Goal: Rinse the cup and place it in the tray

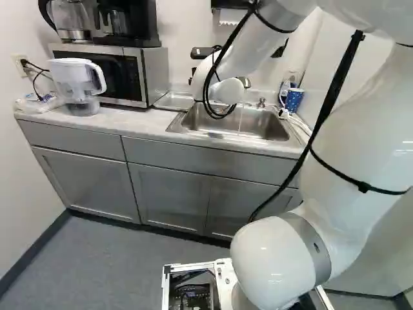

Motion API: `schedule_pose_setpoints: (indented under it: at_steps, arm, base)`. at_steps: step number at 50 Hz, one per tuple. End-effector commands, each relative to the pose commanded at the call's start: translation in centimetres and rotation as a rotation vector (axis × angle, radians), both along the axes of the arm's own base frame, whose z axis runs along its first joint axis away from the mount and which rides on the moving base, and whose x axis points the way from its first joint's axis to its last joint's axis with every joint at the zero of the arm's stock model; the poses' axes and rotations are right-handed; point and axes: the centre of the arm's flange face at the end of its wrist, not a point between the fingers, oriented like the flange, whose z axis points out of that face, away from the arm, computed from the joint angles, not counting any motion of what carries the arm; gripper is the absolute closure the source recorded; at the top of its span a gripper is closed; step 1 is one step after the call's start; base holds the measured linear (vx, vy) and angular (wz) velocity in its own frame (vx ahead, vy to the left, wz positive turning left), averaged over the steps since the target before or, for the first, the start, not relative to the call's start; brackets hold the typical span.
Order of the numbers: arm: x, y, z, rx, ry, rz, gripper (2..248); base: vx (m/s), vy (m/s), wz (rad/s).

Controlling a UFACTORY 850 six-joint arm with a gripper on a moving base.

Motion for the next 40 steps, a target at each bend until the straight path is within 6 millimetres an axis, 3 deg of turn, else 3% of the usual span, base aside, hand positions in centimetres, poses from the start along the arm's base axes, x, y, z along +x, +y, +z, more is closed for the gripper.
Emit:
schedule_pose_setpoints:
  at_steps: [40]
  arm:
    - [6.5,5.0,-0.3,0.051,-0.001,0.022,128]
  base:
    - [0.000,0.000,0.000]
